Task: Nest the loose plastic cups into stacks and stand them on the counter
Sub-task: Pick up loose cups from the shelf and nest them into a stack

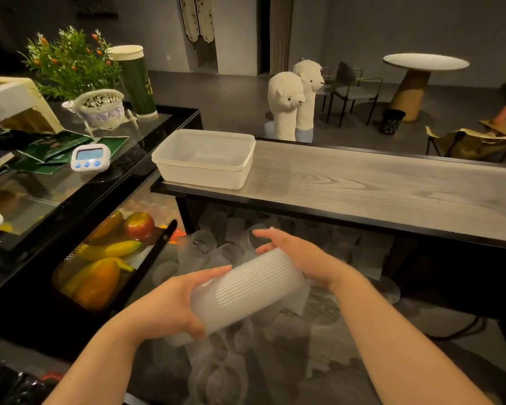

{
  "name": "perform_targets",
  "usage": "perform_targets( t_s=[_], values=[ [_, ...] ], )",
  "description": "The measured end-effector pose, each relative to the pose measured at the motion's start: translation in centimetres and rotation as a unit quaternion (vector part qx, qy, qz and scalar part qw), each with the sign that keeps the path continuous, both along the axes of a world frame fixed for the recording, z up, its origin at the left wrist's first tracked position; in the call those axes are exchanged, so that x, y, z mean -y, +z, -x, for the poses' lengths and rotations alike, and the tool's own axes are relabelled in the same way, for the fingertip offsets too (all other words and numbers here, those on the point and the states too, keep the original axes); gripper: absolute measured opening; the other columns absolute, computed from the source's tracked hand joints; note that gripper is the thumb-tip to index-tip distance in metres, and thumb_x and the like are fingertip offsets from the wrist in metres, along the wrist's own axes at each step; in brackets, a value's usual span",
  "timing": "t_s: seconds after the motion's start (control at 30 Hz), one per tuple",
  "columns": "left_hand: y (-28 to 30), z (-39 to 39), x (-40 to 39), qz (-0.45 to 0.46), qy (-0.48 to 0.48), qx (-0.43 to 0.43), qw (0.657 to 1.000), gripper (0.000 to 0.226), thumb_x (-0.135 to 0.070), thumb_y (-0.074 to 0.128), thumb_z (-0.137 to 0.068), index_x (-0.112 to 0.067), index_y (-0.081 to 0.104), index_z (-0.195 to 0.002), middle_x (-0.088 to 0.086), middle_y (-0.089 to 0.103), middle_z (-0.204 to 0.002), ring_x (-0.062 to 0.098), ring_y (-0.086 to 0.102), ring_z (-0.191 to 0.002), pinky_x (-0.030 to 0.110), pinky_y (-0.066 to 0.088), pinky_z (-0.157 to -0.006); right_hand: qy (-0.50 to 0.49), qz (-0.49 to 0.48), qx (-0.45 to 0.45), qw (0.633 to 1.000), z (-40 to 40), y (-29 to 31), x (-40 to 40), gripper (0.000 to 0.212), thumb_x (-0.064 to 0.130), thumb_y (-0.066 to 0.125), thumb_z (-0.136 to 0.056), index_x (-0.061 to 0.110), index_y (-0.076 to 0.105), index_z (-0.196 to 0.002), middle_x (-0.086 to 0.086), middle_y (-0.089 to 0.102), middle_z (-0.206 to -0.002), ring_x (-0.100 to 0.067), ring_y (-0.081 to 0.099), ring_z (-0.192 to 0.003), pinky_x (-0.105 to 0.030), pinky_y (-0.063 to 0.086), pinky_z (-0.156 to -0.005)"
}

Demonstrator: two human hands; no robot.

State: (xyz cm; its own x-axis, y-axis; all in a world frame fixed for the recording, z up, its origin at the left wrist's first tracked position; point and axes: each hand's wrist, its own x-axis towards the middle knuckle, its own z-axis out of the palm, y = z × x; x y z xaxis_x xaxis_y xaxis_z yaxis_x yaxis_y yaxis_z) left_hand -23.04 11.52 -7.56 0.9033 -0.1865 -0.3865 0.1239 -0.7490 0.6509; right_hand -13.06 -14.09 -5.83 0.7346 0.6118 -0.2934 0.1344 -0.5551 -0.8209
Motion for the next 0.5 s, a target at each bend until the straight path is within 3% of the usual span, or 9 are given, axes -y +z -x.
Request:
perform_targets(
  t_s=[0.07,0.13,0.17,0.23,0.3,0.4,0.43,0.5],
  values=[
    [-0.6,-0.1,0.0,-0.001,0.023,0.004,1.0,0.103,-0.019,0.086,-0.057,-0.066,0.034,-0.132,-0.03,0.038,-0.127,0.01,0.046,-0.112,0.034,0.051,-0.097,-0.097,-0.133,-0.068,0.984,0.3,-1.4,-1.4,0.05,0.068,0.022,-0.095,0.051,0.046,-0.136,0.011,0.058,-0.132,-0.01,0.054,-0.121,-0.033,0.038,-0.103],
    [-1.0,0.0,-0.5,-0.001,0.054,0.015,0.998,0.103,-0.02,0.087,-0.056,-0.067,0.033,-0.131,-0.027,0.039,-0.127,0.01,0.047,-0.111,0.037,0.05,-0.098,-0.234,-0.231,-0.094,0.94,-0.5,-4.0,-1.5,0.053,0.065,0.026,-0.095,0.039,0.058,-0.128,0.004,0.064,-0.123,-0.012,0.061,-0.109,-0.033,0.046,-0.095],
    [-1.2,0.1,-1.0,-0.001,0.07,0.023,0.997,0.105,-0.021,0.088,-0.056,-0.068,0.031,-0.131,-0.026,0.04,-0.127,0.011,0.048,-0.11,0.038,0.05,-0.098,-0.306,-0.239,-0.081,0.918,-0.9,-5.1,-1.5,0.044,0.057,0.035,-0.098,0.031,0.064,-0.118,0.0,0.066,-0.116,-0.015,0.064,-0.1,-0.032,0.049,-0.087],
    [-1.3,0.3,-2.1,0.001,0.106,0.039,0.994,0.109,-0.021,0.089,-0.056,-0.066,0.029,-0.135,-0.025,0.041,-0.125,0.011,0.05,-0.108,0.036,0.051,-0.094,-0.423,-0.155,-0.056,0.891,-1.5,-8.5,-1.5,0.016,0.037,0.055,-0.097,0.027,0.066,-0.093,-0.007,0.068,-0.106,-0.023,0.065,-0.088,-0.036,0.051,-0.075],
    [-1.4,0.5,-3.1,-0.002,0.131,0.056,0.99,0.111,-0.018,0.09,-0.056,-0.063,0.028,-0.137,-0.027,0.043,-0.122,0.008,0.051,-0.103,0.029,0.049,-0.087,-0.438,-0.076,-0.105,0.89,-1.5,-11.9,-2.1,0.009,0.023,0.063,-0.091,0.03,0.061,-0.085,-0.01,0.068,-0.104,-0.029,0.066,-0.086,-0.033,0.05,-0.063],
    [-1.4,0.5,-3.4,-0.017,0.14,0.062,0.988,0.11,-0.014,0.089,-0.059,-0.06,0.028,-0.137,-0.031,0.042,-0.117,0.005,0.05,-0.099,0.025,0.046,-0.085,-0.397,-0.044,-0.169,0.901,-1.3,-15.2,-3.0,0.021,0.023,0.067,-0.086,0.035,0.06,-0.103,-0.009,0.067,-0.106,-0.03,0.07,-0.085,-0.031,0.05,-0.06],
    [-1.4,0.5,-3.3,-0.02,0.142,0.06,0.988,0.11,-0.014,0.089,-0.058,-0.06,0.028,-0.138,-0.03,0.044,-0.117,0.006,0.051,-0.1,0.026,0.046,-0.087,-0.39,-0.03,-0.163,0.906,-1.5,-15.7,-3.1,0.032,0.027,0.069,-0.083,0.037,0.059,-0.113,-0.008,0.067,-0.108,-0.029,0.07,-0.085,-0.031,0.052,-0.062],
    [-1.7,0.5,-3.0,-0.017,0.14,0.056,0.988,0.11,-0.016,0.089,-0.057,-0.061,0.029,-0.138,-0.026,0.047,-0.122,0.008,0.051,-0.106,0.028,0.047,-0.091,-0.34,0.039,-0.1,0.934,-1.7,-16.4,-3.0,0.058,0.036,0.075,-0.075,0.039,0.053,-0.129,-0.006,0.064,-0.12,-0.028,0.067,-0.099,-0.035,0.055,-0.083]
  ],
)
